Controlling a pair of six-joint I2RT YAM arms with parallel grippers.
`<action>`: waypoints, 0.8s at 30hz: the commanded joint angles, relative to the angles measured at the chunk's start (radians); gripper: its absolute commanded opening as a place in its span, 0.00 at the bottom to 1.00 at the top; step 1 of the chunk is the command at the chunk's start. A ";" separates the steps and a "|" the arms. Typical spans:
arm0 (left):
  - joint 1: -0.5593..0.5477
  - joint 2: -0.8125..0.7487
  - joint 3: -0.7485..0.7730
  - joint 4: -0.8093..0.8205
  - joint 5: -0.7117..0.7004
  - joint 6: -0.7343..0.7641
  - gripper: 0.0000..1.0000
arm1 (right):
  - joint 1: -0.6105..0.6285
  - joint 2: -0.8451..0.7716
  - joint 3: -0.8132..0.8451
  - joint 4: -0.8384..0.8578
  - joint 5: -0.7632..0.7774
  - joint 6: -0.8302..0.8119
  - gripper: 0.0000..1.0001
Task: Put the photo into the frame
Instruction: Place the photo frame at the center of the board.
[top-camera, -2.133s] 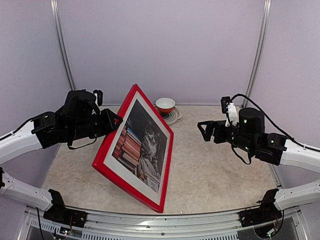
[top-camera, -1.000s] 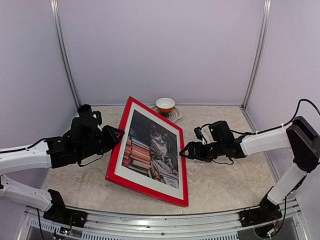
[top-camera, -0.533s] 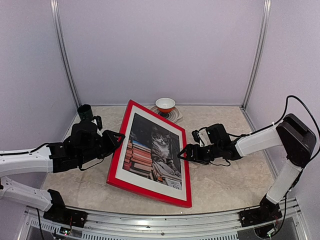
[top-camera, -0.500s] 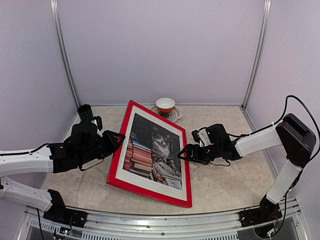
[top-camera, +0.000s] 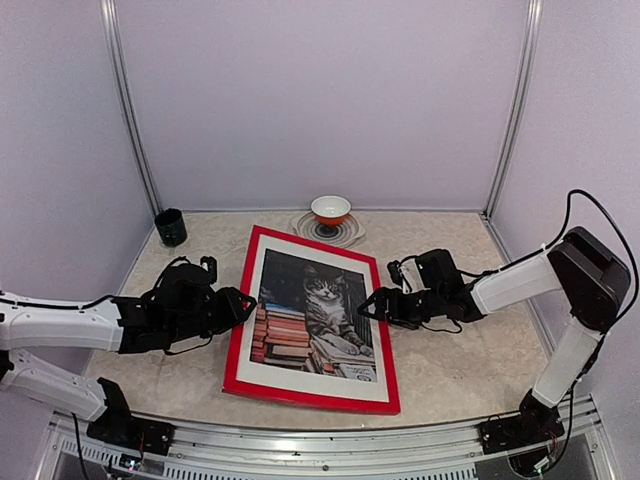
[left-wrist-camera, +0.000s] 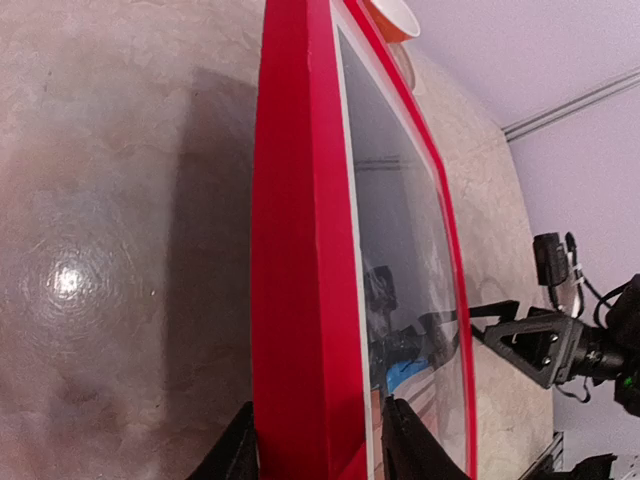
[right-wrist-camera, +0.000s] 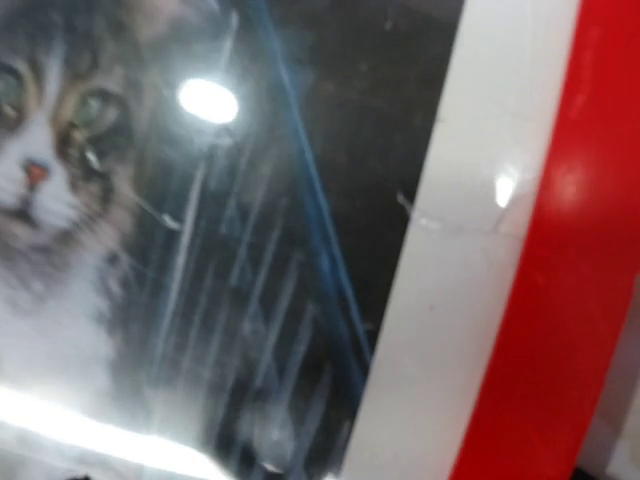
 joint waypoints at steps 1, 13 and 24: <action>-0.013 0.019 -0.019 -0.037 0.083 0.065 0.44 | 0.007 -0.030 -0.018 0.002 -0.021 -0.008 0.99; -0.013 0.126 -0.040 0.097 0.127 0.070 0.51 | 0.008 -0.071 -0.051 -0.001 -0.032 -0.009 0.99; 0.000 0.316 0.017 0.151 0.115 0.110 0.52 | 0.007 -0.126 -0.059 -0.055 0.039 -0.038 0.99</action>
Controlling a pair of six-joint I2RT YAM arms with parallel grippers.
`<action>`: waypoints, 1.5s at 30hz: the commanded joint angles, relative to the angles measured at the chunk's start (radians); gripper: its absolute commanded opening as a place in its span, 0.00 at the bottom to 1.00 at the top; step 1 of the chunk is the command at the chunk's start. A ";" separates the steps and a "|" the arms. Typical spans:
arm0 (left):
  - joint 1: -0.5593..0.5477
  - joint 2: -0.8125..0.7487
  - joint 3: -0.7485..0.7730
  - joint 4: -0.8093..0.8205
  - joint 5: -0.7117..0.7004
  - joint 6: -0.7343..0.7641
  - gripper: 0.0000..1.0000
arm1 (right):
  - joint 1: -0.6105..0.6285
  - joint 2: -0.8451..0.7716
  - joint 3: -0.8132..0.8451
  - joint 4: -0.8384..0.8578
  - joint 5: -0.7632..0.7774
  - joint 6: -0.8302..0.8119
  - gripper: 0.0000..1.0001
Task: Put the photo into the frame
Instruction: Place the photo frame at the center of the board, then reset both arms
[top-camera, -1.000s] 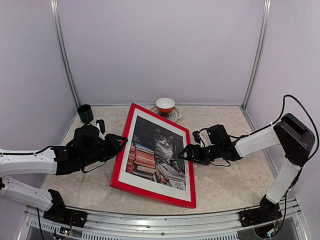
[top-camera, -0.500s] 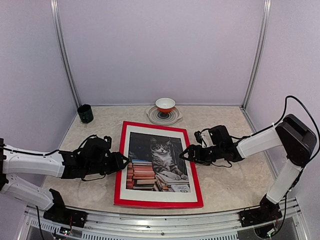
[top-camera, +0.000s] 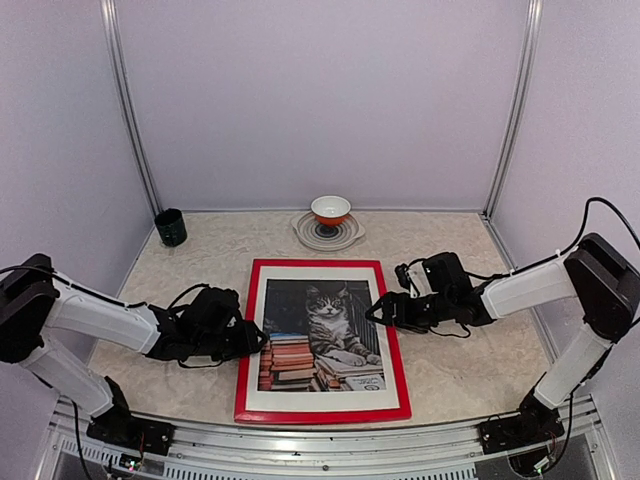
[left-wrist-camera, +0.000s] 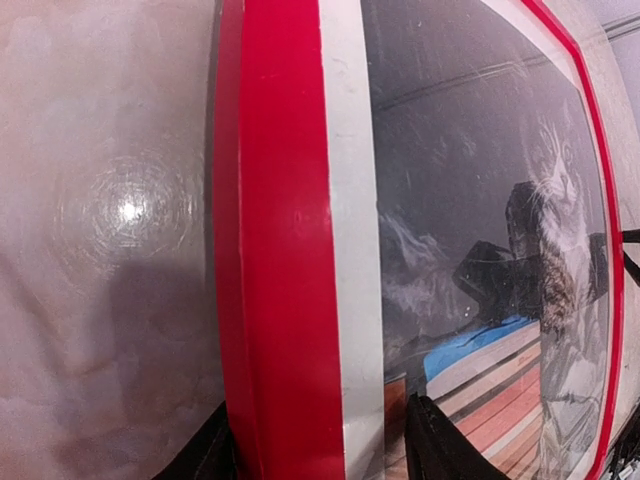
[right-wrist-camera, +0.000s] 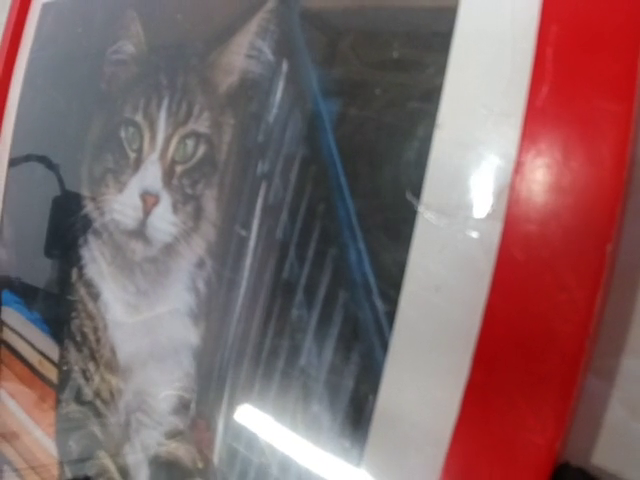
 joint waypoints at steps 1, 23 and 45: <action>0.007 0.042 0.081 0.135 0.018 0.055 0.52 | 0.007 -0.038 0.009 -0.009 0.017 -0.029 0.99; 0.013 0.142 0.216 0.058 0.011 0.106 0.80 | -0.065 -0.036 0.087 -0.069 0.074 -0.104 0.99; 0.016 -0.296 0.271 -0.261 -0.320 0.325 0.99 | -0.071 -0.553 0.124 -0.409 0.327 -0.432 0.99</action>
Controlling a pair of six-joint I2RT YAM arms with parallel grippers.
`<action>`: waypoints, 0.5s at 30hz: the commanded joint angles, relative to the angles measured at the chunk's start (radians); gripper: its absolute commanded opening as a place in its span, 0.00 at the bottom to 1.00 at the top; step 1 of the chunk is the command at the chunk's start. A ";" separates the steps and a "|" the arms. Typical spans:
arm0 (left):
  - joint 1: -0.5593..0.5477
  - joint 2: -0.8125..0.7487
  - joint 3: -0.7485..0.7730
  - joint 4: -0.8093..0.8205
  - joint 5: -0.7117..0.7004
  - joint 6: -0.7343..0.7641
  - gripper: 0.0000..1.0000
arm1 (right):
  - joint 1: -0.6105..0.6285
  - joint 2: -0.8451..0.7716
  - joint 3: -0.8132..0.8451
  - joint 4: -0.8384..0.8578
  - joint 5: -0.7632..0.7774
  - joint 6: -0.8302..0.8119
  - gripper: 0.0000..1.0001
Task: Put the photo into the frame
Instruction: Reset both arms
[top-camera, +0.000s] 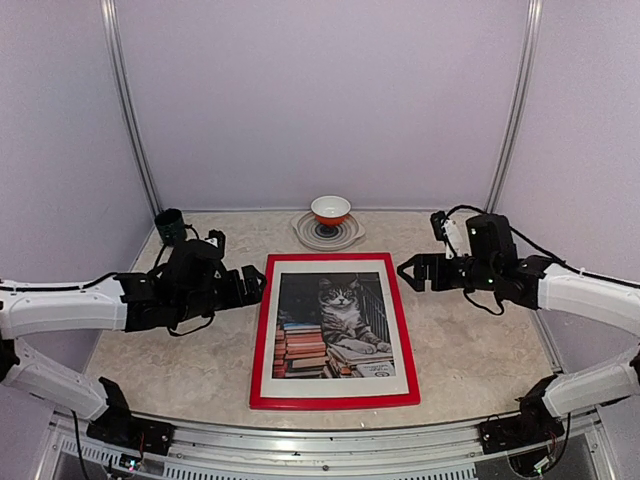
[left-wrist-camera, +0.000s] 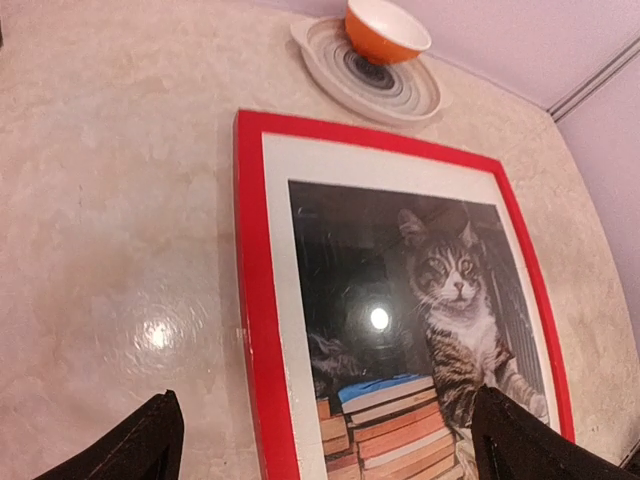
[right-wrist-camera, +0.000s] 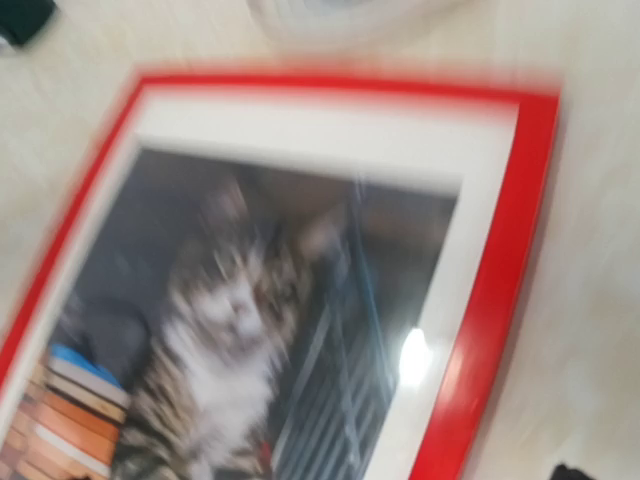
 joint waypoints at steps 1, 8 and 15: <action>-0.002 -0.190 0.058 -0.077 -0.158 0.165 0.99 | -0.006 -0.246 0.044 -0.118 0.090 -0.198 0.99; 0.002 -0.416 0.072 -0.160 -0.275 0.330 0.99 | -0.006 -0.569 0.133 -0.296 0.245 -0.375 0.99; 0.004 -0.702 0.000 -0.176 -0.424 0.389 0.99 | -0.006 -0.701 0.106 -0.347 0.356 -0.422 0.99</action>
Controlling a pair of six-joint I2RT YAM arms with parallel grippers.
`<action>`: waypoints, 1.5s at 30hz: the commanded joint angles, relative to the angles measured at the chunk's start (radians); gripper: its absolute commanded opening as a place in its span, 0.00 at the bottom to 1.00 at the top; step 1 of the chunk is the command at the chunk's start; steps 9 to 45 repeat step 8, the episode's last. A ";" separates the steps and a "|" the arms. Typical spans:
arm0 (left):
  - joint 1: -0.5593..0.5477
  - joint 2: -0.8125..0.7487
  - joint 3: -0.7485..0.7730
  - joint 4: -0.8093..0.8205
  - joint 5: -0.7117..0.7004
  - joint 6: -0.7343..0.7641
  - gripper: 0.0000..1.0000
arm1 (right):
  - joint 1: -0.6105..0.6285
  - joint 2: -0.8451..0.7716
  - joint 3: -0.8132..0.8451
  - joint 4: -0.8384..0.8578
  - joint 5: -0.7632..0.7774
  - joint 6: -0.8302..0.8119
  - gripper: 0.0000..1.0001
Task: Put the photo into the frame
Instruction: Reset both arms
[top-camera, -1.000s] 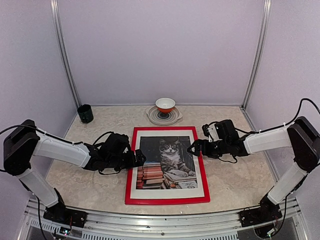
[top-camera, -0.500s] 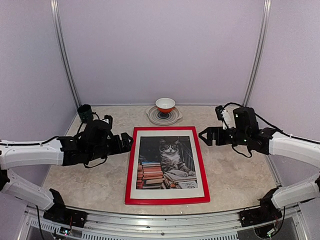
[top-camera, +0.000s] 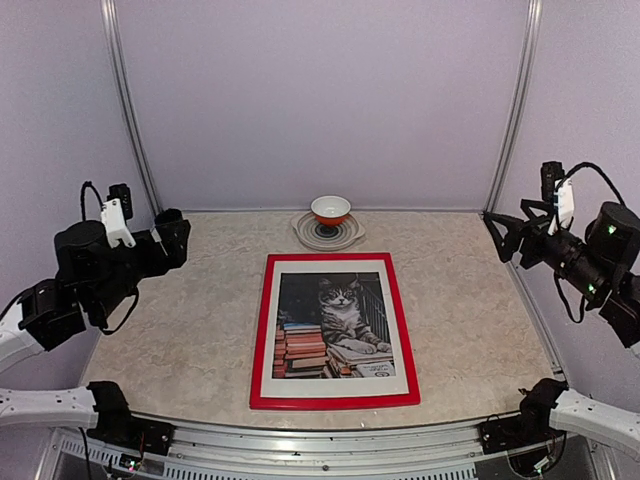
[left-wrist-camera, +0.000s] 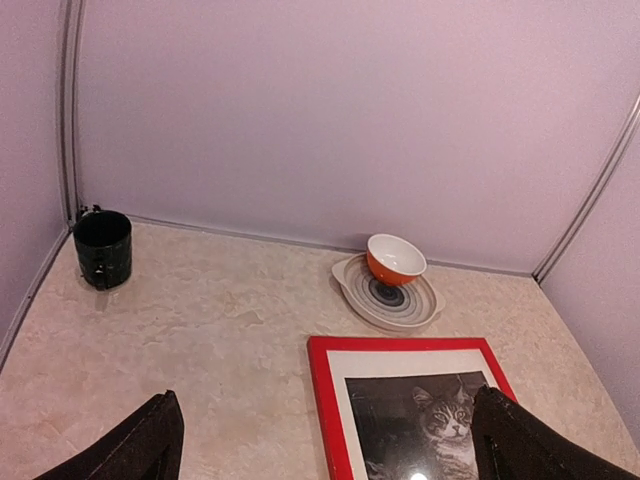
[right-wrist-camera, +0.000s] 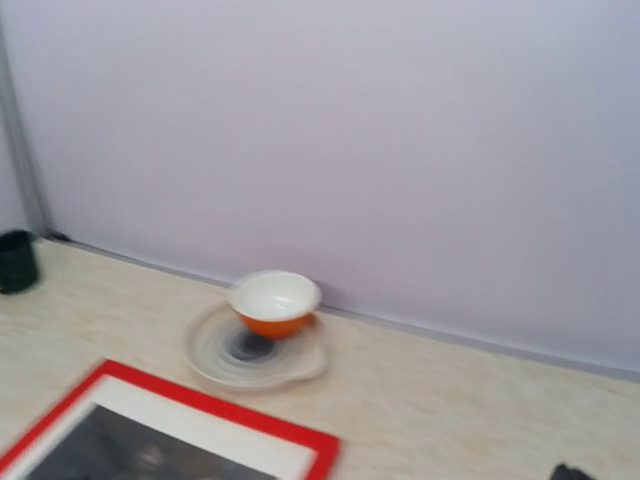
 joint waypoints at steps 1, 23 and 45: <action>0.004 -0.173 -0.062 -0.012 -0.127 0.070 0.99 | -0.006 -0.054 -0.044 -0.072 0.081 -0.053 0.99; 0.005 -0.297 -0.087 -0.024 -0.157 0.072 0.99 | -0.006 -0.088 -0.075 -0.040 0.117 -0.060 0.99; 0.005 -0.297 -0.087 -0.024 -0.157 0.072 0.99 | -0.006 -0.088 -0.075 -0.040 0.117 -0.060 0.99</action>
